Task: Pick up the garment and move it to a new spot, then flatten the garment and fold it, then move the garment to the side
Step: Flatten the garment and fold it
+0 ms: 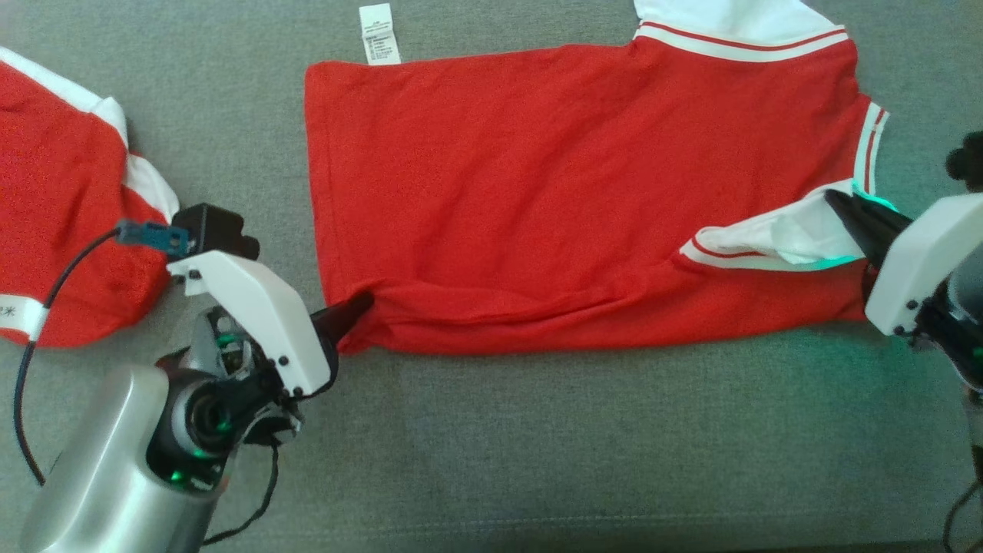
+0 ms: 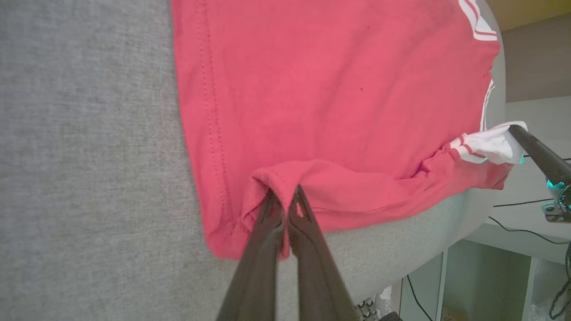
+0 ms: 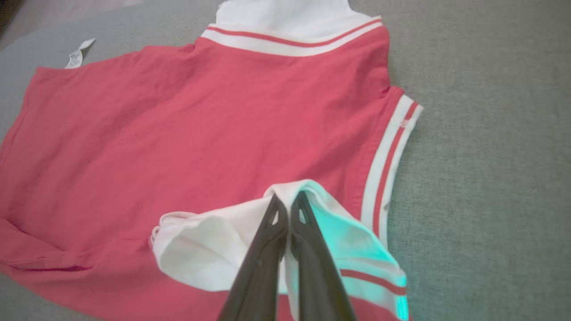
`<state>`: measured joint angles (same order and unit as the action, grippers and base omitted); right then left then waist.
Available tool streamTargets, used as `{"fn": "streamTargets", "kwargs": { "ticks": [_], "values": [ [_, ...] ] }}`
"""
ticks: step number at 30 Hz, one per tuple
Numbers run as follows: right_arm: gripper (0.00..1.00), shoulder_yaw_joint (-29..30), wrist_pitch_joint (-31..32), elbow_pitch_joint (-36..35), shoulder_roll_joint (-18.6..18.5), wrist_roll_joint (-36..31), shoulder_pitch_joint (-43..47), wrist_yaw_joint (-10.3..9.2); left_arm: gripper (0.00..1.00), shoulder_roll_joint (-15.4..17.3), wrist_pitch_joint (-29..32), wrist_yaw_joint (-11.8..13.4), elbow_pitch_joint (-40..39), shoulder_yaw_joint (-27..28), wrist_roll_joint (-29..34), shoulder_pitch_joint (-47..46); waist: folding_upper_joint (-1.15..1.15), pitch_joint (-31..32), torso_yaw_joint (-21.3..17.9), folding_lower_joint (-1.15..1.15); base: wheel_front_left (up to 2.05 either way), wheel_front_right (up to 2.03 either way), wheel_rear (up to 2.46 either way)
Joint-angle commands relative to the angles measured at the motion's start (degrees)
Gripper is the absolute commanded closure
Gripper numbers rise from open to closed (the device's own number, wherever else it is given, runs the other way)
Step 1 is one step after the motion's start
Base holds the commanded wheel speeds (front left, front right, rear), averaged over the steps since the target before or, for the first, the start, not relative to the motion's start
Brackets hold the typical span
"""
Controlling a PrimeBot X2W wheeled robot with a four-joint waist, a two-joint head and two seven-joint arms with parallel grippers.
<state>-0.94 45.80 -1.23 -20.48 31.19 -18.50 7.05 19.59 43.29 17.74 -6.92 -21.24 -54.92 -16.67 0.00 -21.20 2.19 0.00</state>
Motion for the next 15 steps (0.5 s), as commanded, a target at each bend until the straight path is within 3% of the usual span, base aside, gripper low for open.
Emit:
{"fn": "streamTargets", "kwargs": {
  "ticks": [1, 9, 10, 11, 12, 13, 15],
  "values": [
    [1.00, -1.3, -0.5, -1.2, -1.7, -0.2, -1.7, 0.44, 1.00, 1.1, -0.1, 0.4, -1.3, 3.2, -0.2, -2.5, 0.00, 0.0, -0.2, 0.00, 0.00, 0.00, 0.00],
    [1.00, -3.8, -5.8, 4.3, -2.9, -0.4, -5.4, 0.44, 1.00, 0.6, -1.8, 0.6, -0.2, 5.2, -1.1, -2.0, 0.00, 0.0, -0.4, 0.00, 0.00, 0.00, 0.00],
    [0.83, -4.0, -6.9, 4.5, -2.9, -0.4, -5.7, 0.44, 1.00, 0.6, -2.1, 0.7, -0.1, 5.3, -1.0, -2.0, 0.00, 0.0, -0.3, 0.00, 0.00, 0.00, 0.00],
    [0.40, -4.4, -8.0, 4.7, -3.0, -0.4, -5.9, 0.44, 0.90, 0.6, -2.2, 0.7, 0.0, 5.2, -0.8, -1.9, 0.00, 0.0, -0.3, 0.00, 0.00, 0.00, 0.00],
    [0.00, -4.7, -8.8, 5.0, -3.1, -0.4, -6.0, 0.44, 0.62, 0.7, -2.5, 0.4, 0.1, 5.0, -0.6, -1.9, 0.00, 0.0, -0.4, 0.00, 0.00, 0.00, 0.00],
    [0.00, -4.7, -9.4, 5.5, -3.1, -0.4, -6.0, 0.44, 0.00, 0.7, -2.8, 0.2, 0.2, 4.9, -0.4, -1.7, 0.00, 0.0, -0.4, 0.00, 0.00, 0.00, 0.00],
    [0.00, -4.4, -10.8, 6.0, -3.0, -0.9, -5.9, 0.44, 0.00, 0.8, -4.0, 0.2, 0.2, 5.2, 0.3, -1.4, 0.00, 0.2, -0.5, 0.00, 0.00, 0.00, 0.00]
  ]
}}
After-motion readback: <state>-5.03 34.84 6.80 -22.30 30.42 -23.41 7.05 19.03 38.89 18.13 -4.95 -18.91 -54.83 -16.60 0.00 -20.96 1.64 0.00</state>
